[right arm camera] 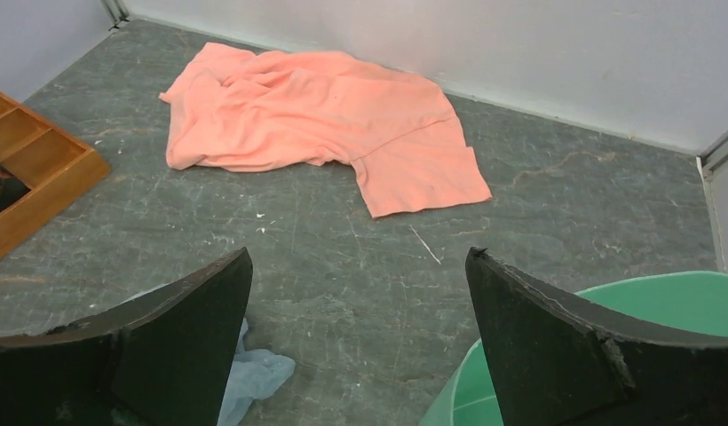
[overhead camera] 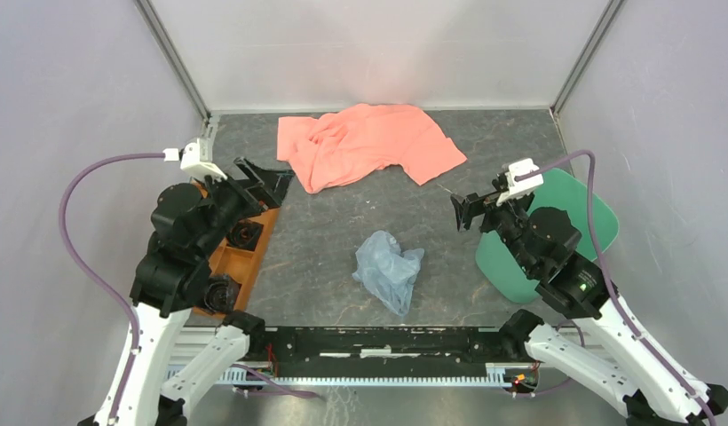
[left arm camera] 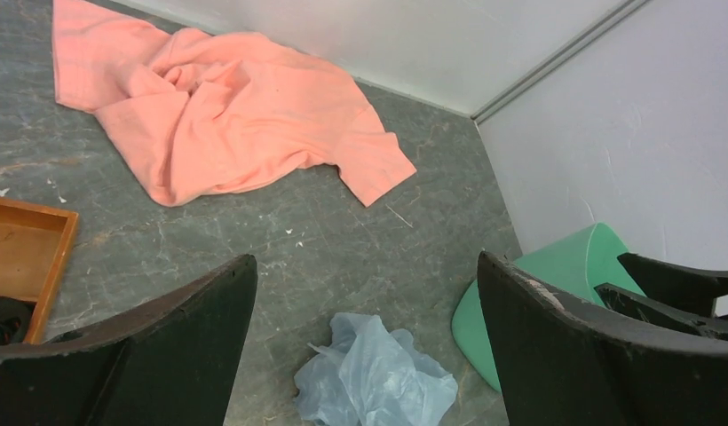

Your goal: Put the trash bags into the trash bin

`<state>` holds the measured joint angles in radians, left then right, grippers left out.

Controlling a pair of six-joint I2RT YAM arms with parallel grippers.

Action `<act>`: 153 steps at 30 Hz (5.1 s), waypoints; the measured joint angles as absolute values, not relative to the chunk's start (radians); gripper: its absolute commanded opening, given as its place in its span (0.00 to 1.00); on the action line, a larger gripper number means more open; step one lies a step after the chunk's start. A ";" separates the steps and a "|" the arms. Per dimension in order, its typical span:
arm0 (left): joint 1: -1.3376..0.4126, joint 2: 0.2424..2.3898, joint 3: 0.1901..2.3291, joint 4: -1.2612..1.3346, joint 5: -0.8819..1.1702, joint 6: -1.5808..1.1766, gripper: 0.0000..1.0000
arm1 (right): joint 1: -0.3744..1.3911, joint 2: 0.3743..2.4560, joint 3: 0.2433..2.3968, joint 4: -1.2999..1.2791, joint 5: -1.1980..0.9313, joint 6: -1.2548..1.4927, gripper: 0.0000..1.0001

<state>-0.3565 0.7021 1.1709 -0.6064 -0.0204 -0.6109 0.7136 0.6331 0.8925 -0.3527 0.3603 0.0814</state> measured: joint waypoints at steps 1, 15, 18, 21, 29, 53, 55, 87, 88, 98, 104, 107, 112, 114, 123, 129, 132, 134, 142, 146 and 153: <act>-0.346 0.709 1.164 -0.596 -0.003 -0.611 1.00 | 0.710 0.639 0.892 -0.353 0.362 0.083 0.98; -0.296 0.765 1.137 -0.519 0.154 -0.597 1.00 | 0.692 0.725 0.915 -0.415 0.449 0.072 0.98; -0.296 0.768 1.130 -0.511 0.171 -0.587 1.00 | 0.691 0.737 0.945 -0.466 0.537 0.073 0.98; -0.295 0.772 1.121 -0.505 0.187 -0.582 1.00 | 0.691 0.772 1.003 -0.536 0.713 0.098 0.98; -0.292 0.787 1.106 -0.492 0.218 -0.576 1.00 | 0.686 0.870 1.102 -0.774 1.069 0.286 0.98; -0.469 1.018 1.015 -0.456 0.341 -0.577 1.00 | 0.678 0.847 1.123 -0.733 0.823 0.264 0.98; -0.558 1.101 0.991 -0.425 0.346 -0.579 1.00 | 0.678 0.805 1.115 -0.678 0.719 0.186 0.98; -0.703 0.802 0.750 -0.204 0.619 -0.035 0.02 | 0.770 0.912 0.909 -0.279 -0.290 0.030 0.98; -0.703 0.786 0.748 -0.209 0.645 0.005 0.02 | 0.770 0.894 0.900 -0.256 -0.306 0.030 0.98; -0.704 0.777 0.731 -0.147 0.745 0.063 0.02 | 0.770 0.854 0.839 -0.220 -0.319 0.041 0.98; -0.704 0.798 0.713 -0.044 0.725 -0.075 0.02 | 0.770 0.862 0.814 -0.239 -0.305 0.041 0.98; -0.704 0.821 0.713 -0.022 0.748 -0.109 0.02 | 0.770 0.863 0.814 -0.252 -0.300 0.031 0.98; -0.704 0.862 0.714 -0.017 0.840 -0.117 0.02 | 0.770 0.871 0.790 -0.233 -0.422 0.001 0.98; -0.704 0.893 0.721 -0.022 0.874 -0.117 0.02 | 0.770 0.873 0.771 -0.217 -0.478 -0.008 0.98; -0.704 1.019 0.777 -0.072 0.937 -0.116 0.02 | 0.770 0.946 0.734 -0.149 -0.708 -0.055 0.73; -0.704 1.036 0.785 -0.086 0.865 -0.116 0.11 | 0.770 0.976 0.708 -0.106 -0.712 -0.060 0.03; -0.704 1.024 0.785 -0.107 0.736 -0.120 0.47 | 0.771 0.976 0.695 -0.099 -0.674 -0.048 0.00; -0.704 1.005 0.784 -0.127 0.607 -0.151 0.67 | 0.771 0.975 0.689 -0.088 -0.617 -0.040 0.00; -0.703 0.844 0.749 -0.292 0.026 -0.421 0.88 | 0.772 1.058 0.673 -0.046 -0.208 0.105 0.00; -0.702 0.789 0.680 -0.366 -0.137 -0.606 0.88 | 0.772 1.159 0.677 -0.053 -0.073 0.159 0.00; -0.688 0.875 0.591 -0.385 -0.178 -0.781 0.91 | 0.770 1.185 0.679 -0.062 -0.047 0.171 0.00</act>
<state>-0.6876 0.8749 0.5911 -0.3855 -0.1776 -0.7807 0.7704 1.1854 0.6792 -0.0616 -0.0467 0.1711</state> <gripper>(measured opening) 0.866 0.006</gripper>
